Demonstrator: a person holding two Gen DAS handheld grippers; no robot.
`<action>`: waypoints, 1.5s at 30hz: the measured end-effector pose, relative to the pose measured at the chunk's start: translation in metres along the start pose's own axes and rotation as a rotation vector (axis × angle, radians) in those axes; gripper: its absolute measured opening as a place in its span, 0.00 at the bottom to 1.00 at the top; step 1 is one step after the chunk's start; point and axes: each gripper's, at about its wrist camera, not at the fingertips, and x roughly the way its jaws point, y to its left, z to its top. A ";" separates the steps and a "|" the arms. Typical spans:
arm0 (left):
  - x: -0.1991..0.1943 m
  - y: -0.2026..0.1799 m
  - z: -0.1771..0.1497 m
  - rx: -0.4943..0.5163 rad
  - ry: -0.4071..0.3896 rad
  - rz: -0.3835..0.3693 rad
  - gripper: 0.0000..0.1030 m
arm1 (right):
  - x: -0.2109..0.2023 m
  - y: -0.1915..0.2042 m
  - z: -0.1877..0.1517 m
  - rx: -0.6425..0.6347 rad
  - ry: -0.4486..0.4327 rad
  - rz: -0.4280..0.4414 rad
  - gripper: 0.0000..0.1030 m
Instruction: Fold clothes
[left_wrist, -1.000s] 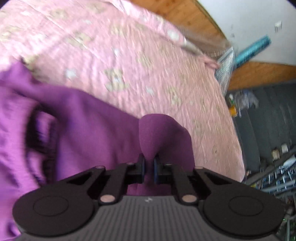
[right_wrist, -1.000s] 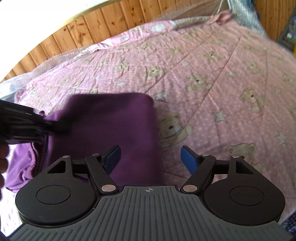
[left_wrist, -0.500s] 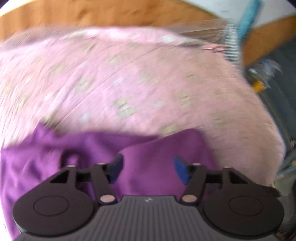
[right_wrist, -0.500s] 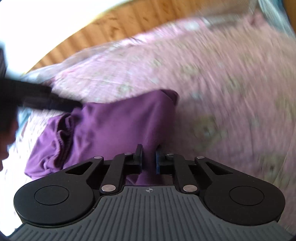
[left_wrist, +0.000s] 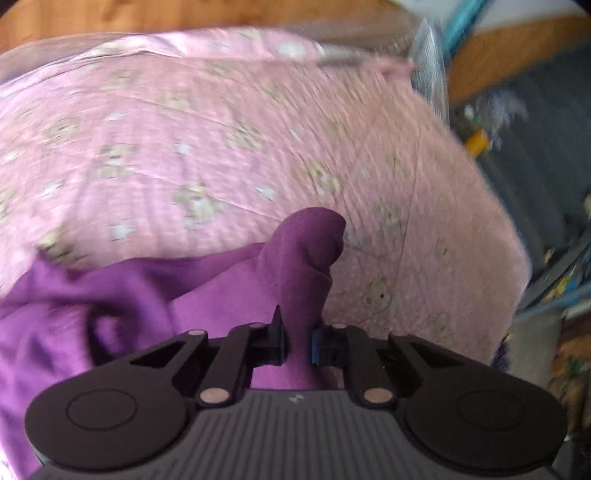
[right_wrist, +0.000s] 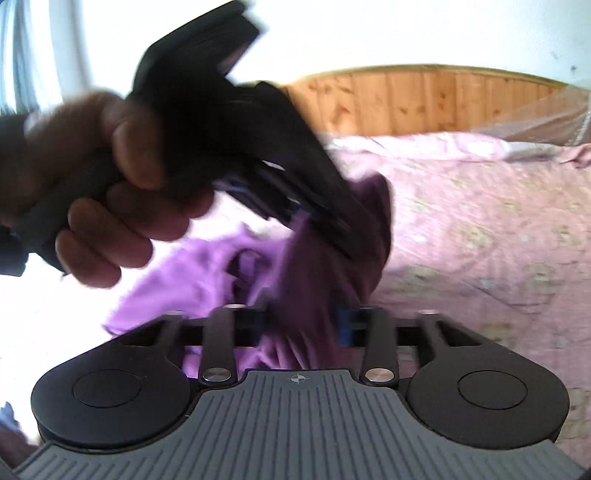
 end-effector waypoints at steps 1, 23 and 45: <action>-0.022 0.023 -0.002 -0.037 -0.029 -0.017 0.10 | -0.001 0.007 0.005 0.003 -0.001 0.035 0.54; -0.025 0.257 -0.114 -0.391 -0.117 -0.133 0.39 | 0.187 -0.009 0.044 0.394 0.261 0.040 0.62; 0.017 0.053 0.024 0.155 0.143 0.211 0.69 | 0.133 0.024 -0.011 0.259 0.289 0.176 0.28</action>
